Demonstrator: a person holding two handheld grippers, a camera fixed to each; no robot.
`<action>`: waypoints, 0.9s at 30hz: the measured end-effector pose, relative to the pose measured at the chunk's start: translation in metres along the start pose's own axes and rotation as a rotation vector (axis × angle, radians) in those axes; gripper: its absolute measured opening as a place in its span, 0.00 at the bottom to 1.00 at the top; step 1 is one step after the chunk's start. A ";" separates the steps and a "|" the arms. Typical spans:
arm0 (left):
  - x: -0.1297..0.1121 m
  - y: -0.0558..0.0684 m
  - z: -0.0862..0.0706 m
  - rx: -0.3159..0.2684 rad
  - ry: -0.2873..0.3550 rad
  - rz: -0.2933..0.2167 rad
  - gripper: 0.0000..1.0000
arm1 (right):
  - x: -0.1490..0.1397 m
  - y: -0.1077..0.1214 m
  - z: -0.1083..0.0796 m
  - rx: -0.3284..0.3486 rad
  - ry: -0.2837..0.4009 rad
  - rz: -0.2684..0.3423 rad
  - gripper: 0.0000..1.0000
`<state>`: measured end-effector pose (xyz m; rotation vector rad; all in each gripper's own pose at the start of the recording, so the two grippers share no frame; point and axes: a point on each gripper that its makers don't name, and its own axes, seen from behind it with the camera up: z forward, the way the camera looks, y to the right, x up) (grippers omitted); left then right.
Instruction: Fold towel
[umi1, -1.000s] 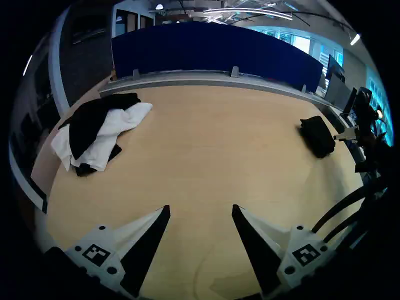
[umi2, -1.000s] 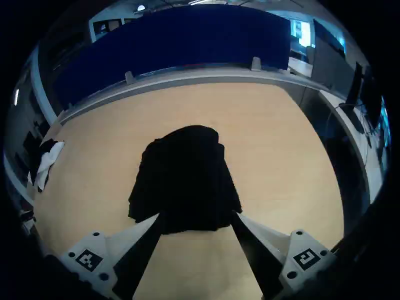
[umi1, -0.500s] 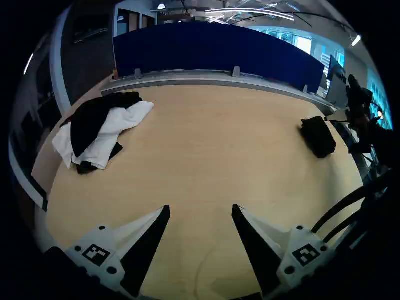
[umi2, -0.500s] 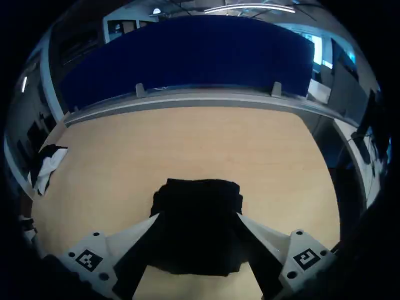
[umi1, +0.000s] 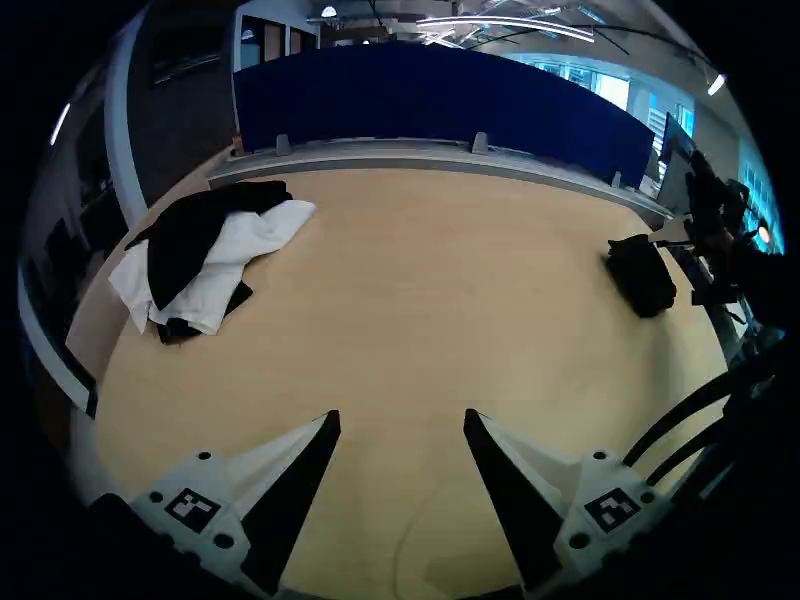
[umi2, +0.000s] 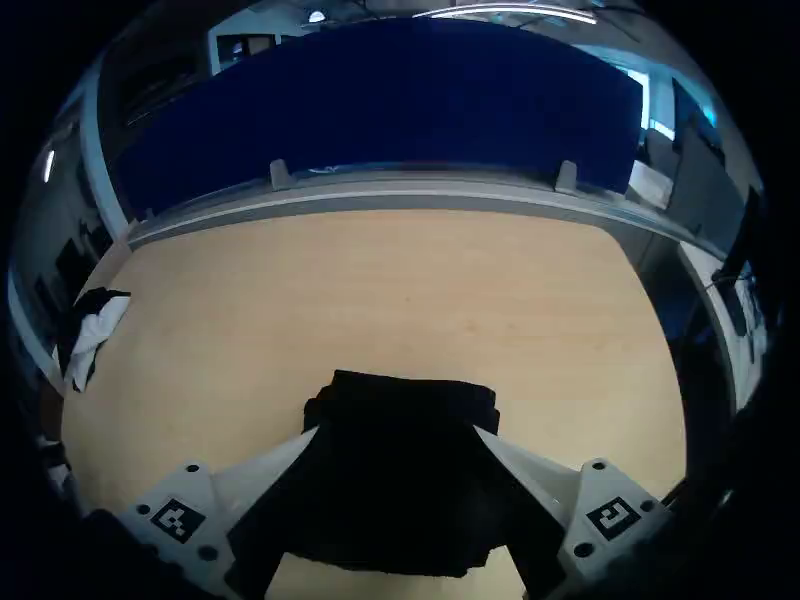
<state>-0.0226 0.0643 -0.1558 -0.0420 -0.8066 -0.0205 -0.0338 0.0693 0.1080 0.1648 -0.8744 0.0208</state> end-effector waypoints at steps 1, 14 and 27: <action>0.000 -0.001 0.000 0.001 -0.001 0.000 0.92 | -0.002 0.001 0.003 -0.002 -0.006 0.001 1.00; -0.008 -0.008 -0.003 0.017 -0.013 0.004 0.92 | -0.020 0.013 0.033 -0.016 -0.075 0.023 1.00; -0.004 -0.009 -0.004 0.016 -0.002 0.002 0.92 | -0.004 0.003 0.012 -0.010 -0.013 0.021 1.00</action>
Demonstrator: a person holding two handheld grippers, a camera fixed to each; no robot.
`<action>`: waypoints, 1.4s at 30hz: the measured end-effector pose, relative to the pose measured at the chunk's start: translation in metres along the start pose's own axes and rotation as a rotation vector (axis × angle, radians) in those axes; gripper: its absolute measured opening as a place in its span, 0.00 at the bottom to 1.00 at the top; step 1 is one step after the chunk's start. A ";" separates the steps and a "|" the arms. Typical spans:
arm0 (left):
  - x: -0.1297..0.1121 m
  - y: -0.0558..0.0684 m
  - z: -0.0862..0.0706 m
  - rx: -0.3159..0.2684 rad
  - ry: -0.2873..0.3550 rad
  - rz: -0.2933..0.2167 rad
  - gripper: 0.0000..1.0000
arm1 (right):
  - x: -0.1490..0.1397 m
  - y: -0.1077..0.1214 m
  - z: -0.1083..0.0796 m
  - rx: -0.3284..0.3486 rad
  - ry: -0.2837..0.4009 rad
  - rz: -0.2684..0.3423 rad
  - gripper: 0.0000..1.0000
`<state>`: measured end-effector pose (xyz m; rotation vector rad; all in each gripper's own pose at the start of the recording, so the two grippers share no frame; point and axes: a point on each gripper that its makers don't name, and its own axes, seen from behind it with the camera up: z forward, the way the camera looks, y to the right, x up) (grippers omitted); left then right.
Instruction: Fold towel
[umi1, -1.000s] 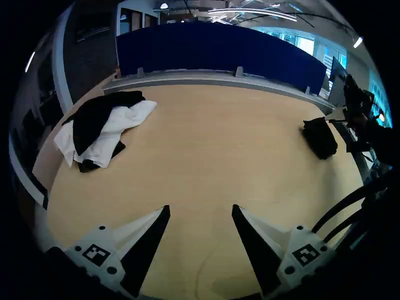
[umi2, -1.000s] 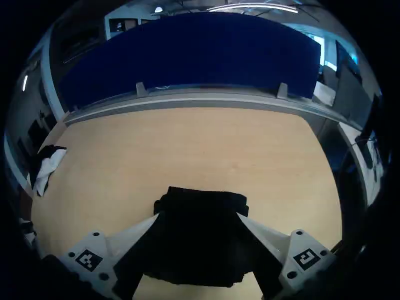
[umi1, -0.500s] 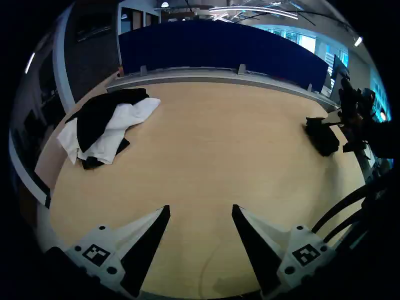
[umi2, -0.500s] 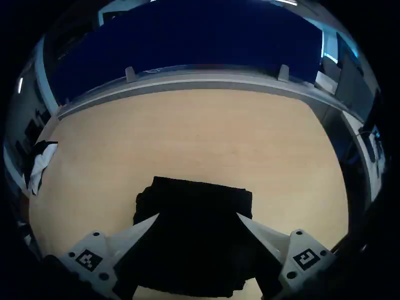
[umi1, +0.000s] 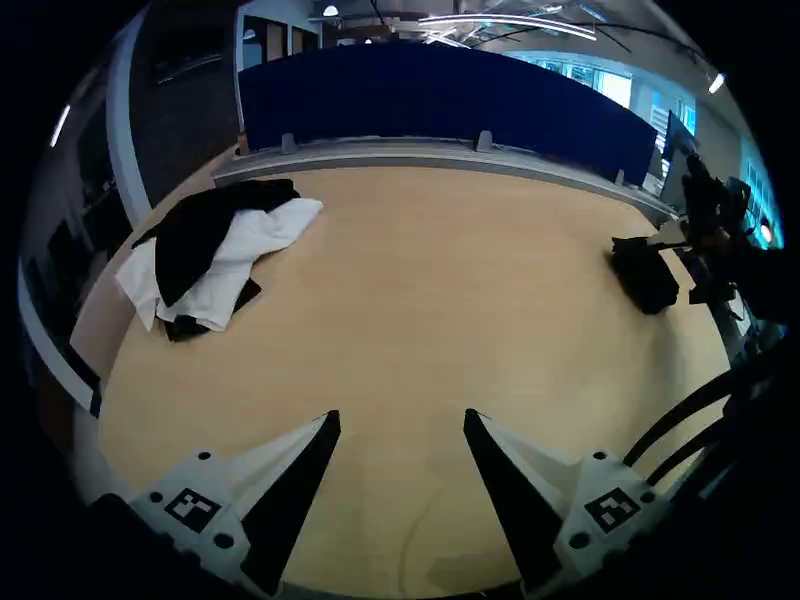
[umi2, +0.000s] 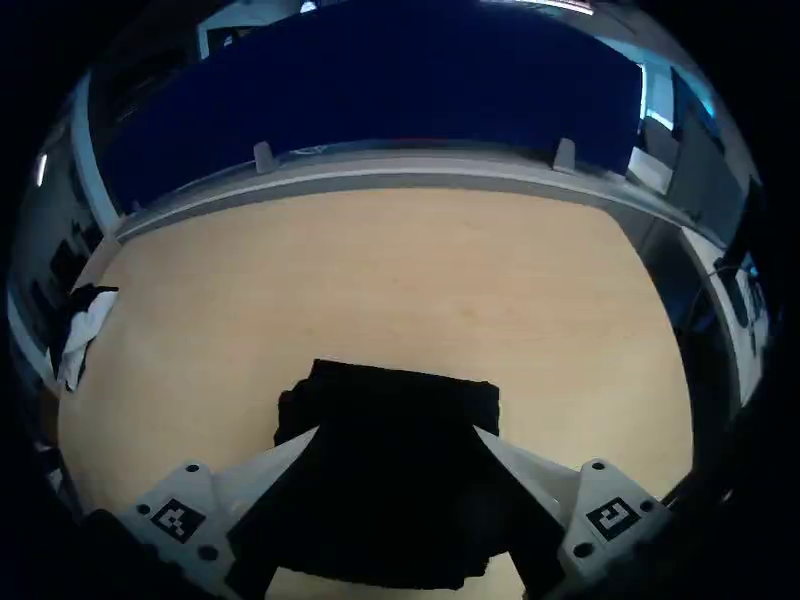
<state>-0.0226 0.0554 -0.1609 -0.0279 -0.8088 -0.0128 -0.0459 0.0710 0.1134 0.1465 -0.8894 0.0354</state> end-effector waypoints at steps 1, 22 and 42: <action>0.001 0.000 0.000 0.000 0.003 -0.001 0.92 | 0.002 -0.003 -0.005 0.004 0.014 0.005 1.00; 0.022 0.004 -0.002 -0.029 0.048 0.005 0.92 | 0.003 -0.039 -0.079 0.026 0.181 0.039 1.00; 0.069 0.011 0.002 -0.066 0.148 0.024 0.92 | -0.019 -0.089 -0.166 -0.030 0.497 0.092 1.00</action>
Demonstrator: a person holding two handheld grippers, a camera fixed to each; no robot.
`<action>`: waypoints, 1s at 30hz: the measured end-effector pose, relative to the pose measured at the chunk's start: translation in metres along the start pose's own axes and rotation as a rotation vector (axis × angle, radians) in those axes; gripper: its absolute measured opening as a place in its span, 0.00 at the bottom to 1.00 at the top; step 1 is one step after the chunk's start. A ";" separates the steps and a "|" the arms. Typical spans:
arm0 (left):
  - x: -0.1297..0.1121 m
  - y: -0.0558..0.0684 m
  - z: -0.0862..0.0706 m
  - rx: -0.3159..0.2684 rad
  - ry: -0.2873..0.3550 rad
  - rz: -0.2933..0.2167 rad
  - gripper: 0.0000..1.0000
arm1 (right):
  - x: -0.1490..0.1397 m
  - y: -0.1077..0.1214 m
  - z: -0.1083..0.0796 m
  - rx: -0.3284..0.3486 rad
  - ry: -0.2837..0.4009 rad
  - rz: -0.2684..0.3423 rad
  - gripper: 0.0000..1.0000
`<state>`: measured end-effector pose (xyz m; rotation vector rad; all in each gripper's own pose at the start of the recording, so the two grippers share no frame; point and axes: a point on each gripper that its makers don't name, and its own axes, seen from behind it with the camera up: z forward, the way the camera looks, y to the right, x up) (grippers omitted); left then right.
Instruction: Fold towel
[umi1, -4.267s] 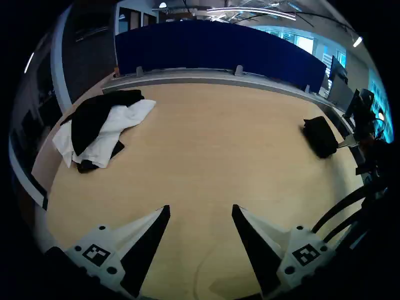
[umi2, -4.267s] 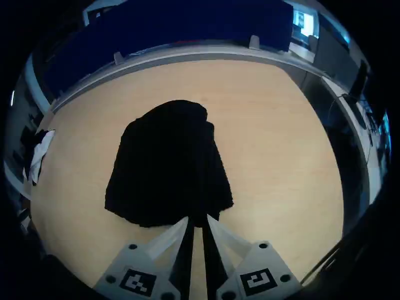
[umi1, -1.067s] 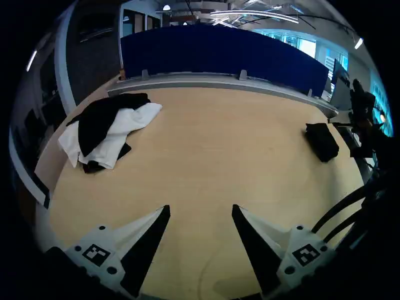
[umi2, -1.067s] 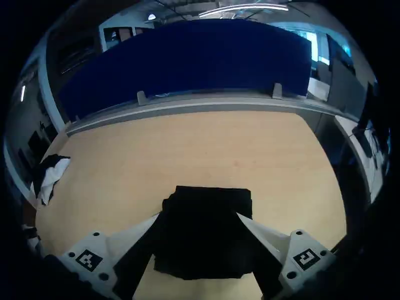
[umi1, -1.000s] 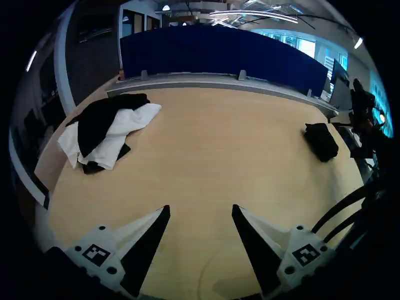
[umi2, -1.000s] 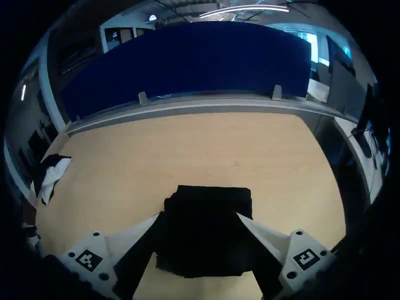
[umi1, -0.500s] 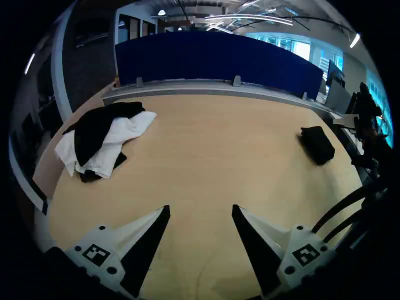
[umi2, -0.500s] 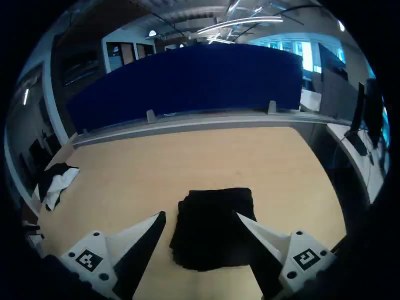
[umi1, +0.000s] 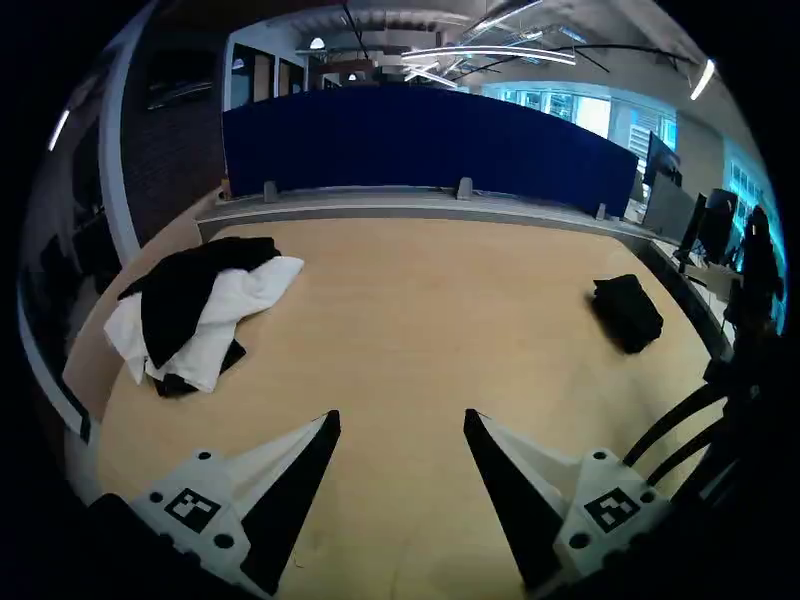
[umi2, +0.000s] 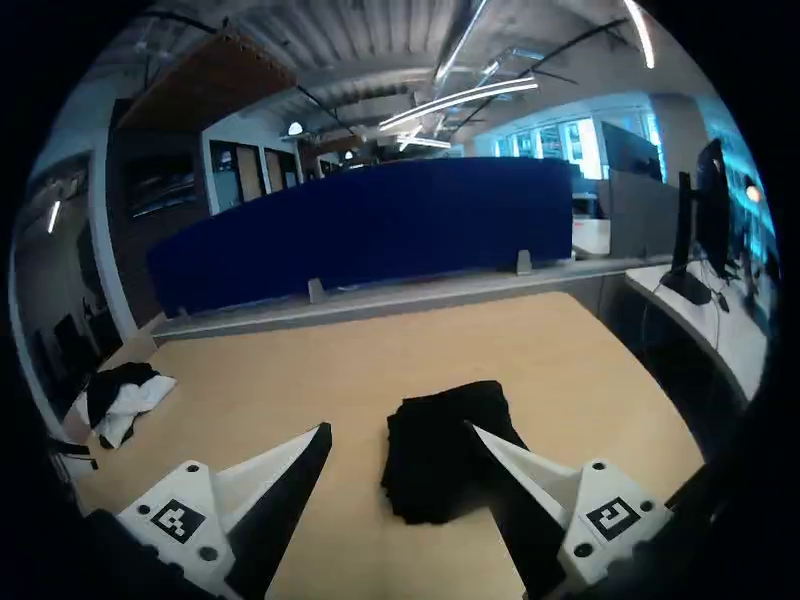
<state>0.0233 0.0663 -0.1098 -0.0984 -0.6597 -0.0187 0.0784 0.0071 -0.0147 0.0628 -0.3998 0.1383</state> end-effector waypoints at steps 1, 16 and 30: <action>0.003 0.001 0.000 -0.003 0.007 0.001 0.92 | 0.002 -0.001 -0.003 -0.005 0.018 -0.004 1.00; 0.057 0.005 -0.001 -0.014 0.208 0.022 0.92 | 0.020 -0.013 -0.031 -0.018 0.142 0.049 1.00; 0.142 -0.017 -0.024 0.043 0.530 -0.022 0.92 | 0.020 -0.031 -0.034 0.002 0.157 -0.001 1.00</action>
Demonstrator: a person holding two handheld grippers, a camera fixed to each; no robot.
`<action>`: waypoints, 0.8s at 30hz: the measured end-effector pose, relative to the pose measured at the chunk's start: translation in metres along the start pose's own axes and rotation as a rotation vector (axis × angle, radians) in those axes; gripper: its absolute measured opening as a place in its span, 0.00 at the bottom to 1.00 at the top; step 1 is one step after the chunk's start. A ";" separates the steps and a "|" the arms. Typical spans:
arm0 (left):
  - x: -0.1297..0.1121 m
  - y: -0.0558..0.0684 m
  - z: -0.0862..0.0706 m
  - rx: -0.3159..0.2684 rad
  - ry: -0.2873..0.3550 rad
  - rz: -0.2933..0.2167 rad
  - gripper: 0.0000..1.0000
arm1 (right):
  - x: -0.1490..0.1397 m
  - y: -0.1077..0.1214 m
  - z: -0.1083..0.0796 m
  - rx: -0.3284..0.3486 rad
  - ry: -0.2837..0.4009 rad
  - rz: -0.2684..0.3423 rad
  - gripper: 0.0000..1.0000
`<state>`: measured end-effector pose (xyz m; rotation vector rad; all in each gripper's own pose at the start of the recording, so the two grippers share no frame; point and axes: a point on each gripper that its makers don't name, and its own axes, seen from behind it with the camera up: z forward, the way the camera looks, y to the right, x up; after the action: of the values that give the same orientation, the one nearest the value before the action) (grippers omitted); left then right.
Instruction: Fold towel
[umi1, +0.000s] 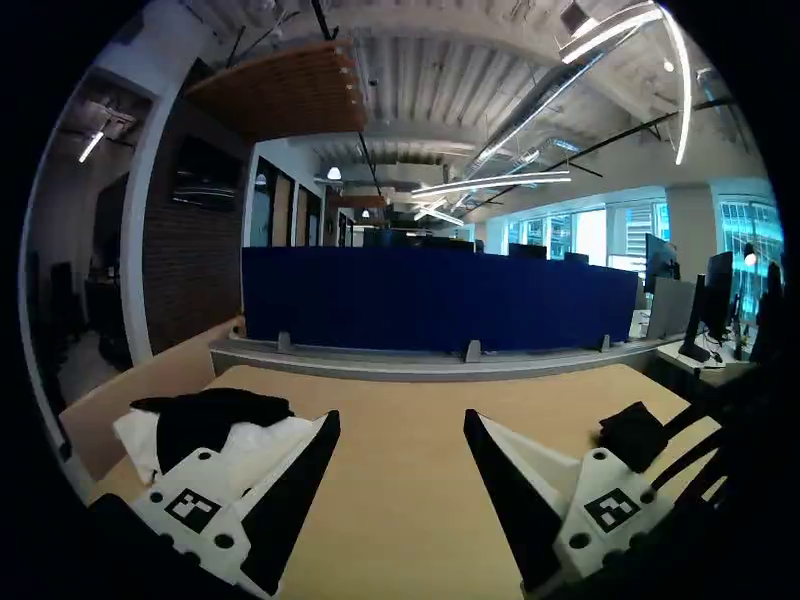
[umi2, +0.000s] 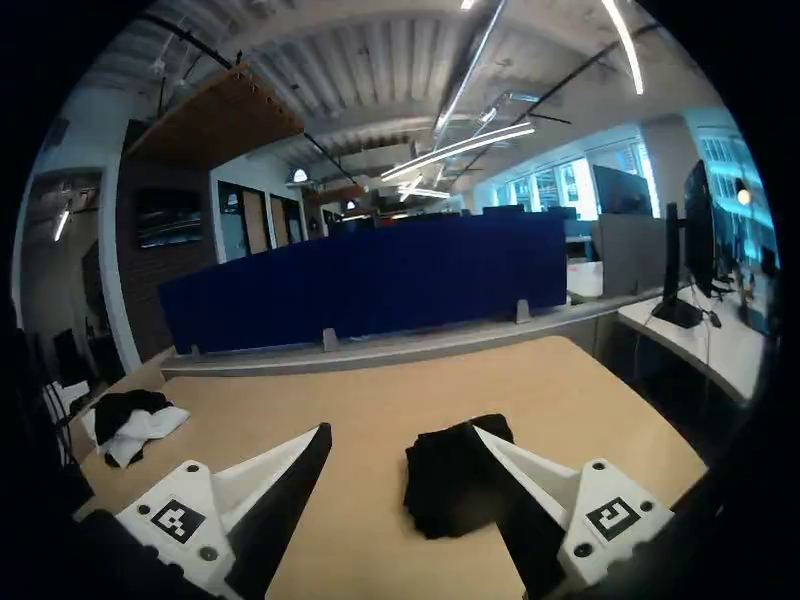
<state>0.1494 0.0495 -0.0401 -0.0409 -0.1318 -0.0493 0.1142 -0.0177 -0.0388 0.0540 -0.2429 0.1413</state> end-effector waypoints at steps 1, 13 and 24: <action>0.000 -0.001 0.001 0.003 0.003 0.002 0.92 | 0.000 -0.001 0.000 0.000 0.001 -0.002 1.00; -0.017 0.006 0.010 -0.031 0.023 0.014 0.92 | 0.009 -0.017 -0.002 0.009 0.010 -0.010 1.00; -0.041 -0.003 0.012 0.010 0.052 0.040 0.92 | 0.000 -0.013 0.003 0.020 -0.042 -0.006 1.00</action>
<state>0.1067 0.0487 -0.0340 -0.0325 -0.0791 -0.0097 0.1156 -0.0306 -0.0359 0.0774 -0.2832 0.1364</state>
